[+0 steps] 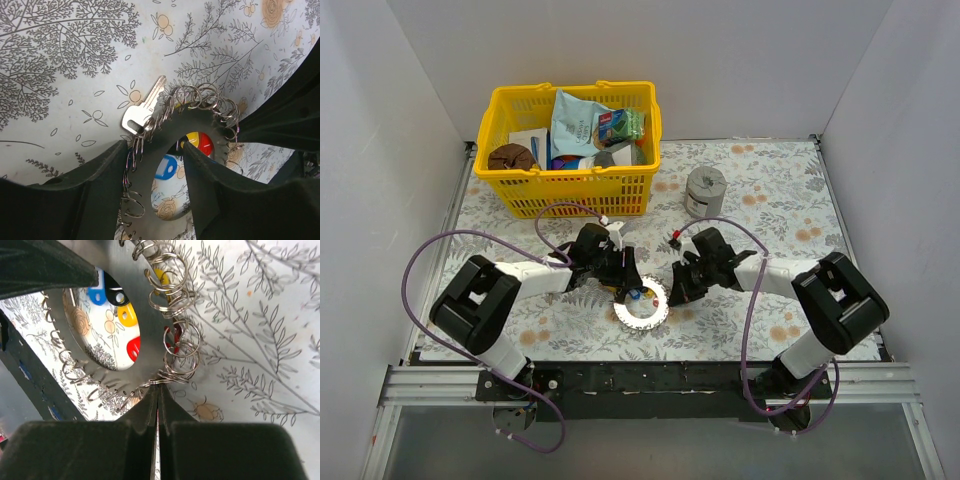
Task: Put the keys on the keyring
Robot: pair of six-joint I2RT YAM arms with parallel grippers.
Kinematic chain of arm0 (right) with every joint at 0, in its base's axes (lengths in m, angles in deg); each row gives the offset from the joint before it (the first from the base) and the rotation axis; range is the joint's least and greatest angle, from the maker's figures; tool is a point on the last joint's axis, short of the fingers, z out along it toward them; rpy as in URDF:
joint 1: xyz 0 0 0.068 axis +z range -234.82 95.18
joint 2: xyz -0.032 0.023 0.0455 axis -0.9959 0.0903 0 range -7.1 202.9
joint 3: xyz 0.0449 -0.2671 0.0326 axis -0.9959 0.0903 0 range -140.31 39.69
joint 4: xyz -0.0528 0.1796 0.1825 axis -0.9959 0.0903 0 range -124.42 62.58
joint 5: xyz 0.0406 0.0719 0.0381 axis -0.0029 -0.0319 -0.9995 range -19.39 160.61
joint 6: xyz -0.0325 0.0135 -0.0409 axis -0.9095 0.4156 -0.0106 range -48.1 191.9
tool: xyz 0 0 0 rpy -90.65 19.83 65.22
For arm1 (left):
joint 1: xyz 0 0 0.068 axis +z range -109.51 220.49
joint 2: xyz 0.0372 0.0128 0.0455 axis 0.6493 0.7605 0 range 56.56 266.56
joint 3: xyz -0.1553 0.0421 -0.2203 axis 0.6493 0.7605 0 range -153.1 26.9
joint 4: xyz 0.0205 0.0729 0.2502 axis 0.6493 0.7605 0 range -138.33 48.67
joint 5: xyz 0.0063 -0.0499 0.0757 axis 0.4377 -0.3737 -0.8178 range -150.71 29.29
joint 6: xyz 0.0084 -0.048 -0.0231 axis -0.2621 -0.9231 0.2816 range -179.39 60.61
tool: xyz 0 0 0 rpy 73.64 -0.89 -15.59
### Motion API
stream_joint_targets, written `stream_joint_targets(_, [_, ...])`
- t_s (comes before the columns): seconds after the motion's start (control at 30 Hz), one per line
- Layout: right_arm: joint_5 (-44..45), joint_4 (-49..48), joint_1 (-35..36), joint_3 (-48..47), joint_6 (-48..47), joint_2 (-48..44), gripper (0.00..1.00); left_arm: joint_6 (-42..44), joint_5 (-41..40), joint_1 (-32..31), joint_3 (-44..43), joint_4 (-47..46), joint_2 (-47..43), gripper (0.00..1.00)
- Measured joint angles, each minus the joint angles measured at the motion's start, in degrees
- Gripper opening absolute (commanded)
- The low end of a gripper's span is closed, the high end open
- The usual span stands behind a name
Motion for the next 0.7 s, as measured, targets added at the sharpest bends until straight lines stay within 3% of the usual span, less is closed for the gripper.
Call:
stream_joint_targets(0.37, [0.17, 1.90, -1.40, -6.54, -2.21, 5.55, 0.01, -0.46, -4.17, 0.02, 0.44, 5.33, -3.04, 0.48])
stream_joint_targets(0.7, [4.44, 5.66, -3.37, -10.36, -5.09, 4.74, 0.01, 1.44, -9.46, -0.11, -0.83, 17.38, -7.10, 0.50])
